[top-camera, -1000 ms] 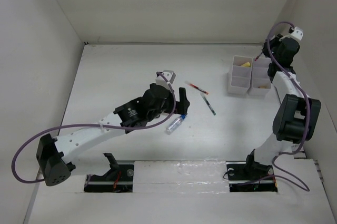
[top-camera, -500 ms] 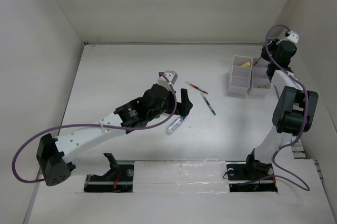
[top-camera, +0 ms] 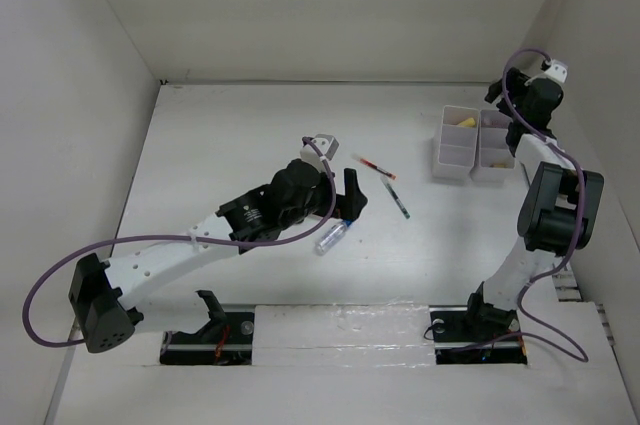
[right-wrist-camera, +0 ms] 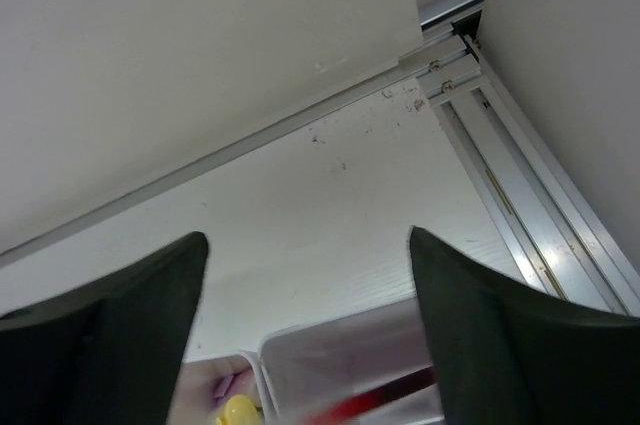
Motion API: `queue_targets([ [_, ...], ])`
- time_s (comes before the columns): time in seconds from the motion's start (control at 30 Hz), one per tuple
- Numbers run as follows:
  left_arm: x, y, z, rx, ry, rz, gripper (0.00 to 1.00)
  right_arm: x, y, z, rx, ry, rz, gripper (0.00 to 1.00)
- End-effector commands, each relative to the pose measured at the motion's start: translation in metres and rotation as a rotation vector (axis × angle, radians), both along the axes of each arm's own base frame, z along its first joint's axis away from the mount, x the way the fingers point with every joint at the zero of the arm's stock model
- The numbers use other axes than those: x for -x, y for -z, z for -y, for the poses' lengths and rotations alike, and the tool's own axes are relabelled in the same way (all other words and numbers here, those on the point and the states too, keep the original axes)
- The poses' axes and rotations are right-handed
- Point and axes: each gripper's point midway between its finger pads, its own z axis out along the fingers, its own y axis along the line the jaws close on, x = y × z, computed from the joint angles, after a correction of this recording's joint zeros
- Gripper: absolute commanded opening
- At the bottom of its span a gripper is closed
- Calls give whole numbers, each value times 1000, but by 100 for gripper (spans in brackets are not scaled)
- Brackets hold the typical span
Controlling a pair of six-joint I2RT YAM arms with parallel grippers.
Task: Sort the stationery into containers
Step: Place the pen in the storage box, then pick up the pen from the center of the board.
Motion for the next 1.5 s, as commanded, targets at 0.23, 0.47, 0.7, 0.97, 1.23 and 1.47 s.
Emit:
queue_targets([
  [0.23, -25, 15, 14, -26, -84, -84, 100, 41, -119, -26, 31, 1, 261, 100],
  [0.47, -44, 36, 62, -46, -97, -221, 100, 99, -157, -84, -37, 29, 220, 100],
  [0.7, -61, 83, 114, -123, -151, -359, 100, 151, -145, -119, -135, -27, 121, 100],
  [0.97, -64, 117, 148, -94, -292, -480, 100, 180, -130, -134, -155, -90, 99, 100],
  [1.23, -79, 152, 159, -124, -508, -526, 100, 195, -135, -147, -163, -163, 122, 100],
  [1.47, -89, 178, 150, -194, -629, -521, 92, 218, -152, -157, -185, -219, 169, 100],
])
